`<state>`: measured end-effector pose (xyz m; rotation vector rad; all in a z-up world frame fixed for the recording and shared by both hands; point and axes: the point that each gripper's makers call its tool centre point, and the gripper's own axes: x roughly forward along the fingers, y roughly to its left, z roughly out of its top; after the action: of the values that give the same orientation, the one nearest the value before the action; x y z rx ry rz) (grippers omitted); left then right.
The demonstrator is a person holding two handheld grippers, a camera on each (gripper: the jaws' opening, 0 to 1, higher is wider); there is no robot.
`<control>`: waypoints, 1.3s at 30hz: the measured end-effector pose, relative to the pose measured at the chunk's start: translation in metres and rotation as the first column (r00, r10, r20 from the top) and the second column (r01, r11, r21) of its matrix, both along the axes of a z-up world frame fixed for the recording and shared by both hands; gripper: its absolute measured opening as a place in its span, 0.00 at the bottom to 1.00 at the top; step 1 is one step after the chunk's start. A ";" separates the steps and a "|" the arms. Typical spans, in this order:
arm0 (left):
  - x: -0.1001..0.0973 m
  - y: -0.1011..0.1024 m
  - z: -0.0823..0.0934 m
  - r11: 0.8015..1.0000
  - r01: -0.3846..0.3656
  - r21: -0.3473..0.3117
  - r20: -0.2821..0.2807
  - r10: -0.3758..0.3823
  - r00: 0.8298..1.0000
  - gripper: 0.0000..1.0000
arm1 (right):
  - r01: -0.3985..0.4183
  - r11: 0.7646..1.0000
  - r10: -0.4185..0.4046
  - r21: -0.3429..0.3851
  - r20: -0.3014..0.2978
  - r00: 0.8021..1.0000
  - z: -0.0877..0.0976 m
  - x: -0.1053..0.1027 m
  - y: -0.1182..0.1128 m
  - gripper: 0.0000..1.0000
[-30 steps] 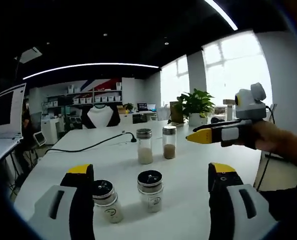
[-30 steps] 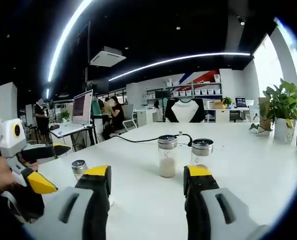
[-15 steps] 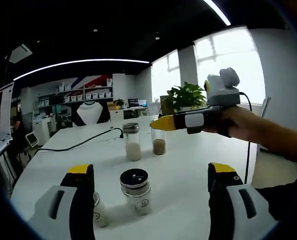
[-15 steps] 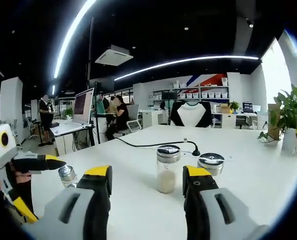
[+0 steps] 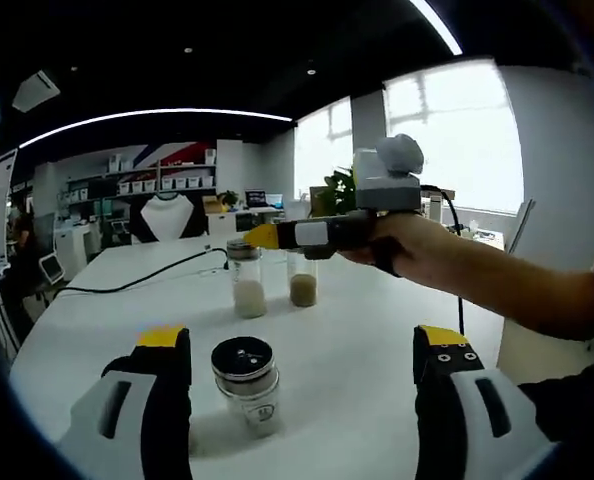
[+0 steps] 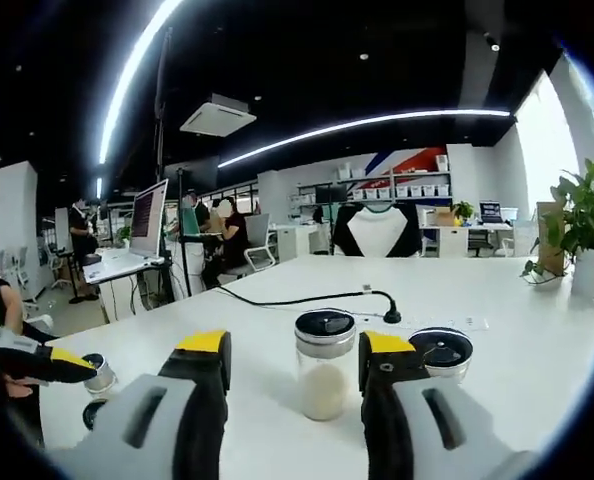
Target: Rotate the seasoning bottle until the label or dispensing opening points toward the visible target arrow and the bottle remains upright within the marked orientation range
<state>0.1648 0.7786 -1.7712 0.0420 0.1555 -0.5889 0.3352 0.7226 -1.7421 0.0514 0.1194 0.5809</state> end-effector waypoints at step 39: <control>0.024 0.055 0.010 0.998 -0.055 -0.019 0.021 0.056 0.998 0.87 | 0.064 0.994 -0.063 -0.085 0.019 0.998 -0.028 0.047 0.016 0.36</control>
<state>0.1892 0.8334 -1.7613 0.0256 0.1302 -0.5342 0.3820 0.7389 -1.7704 -0.0329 0.1267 0.5119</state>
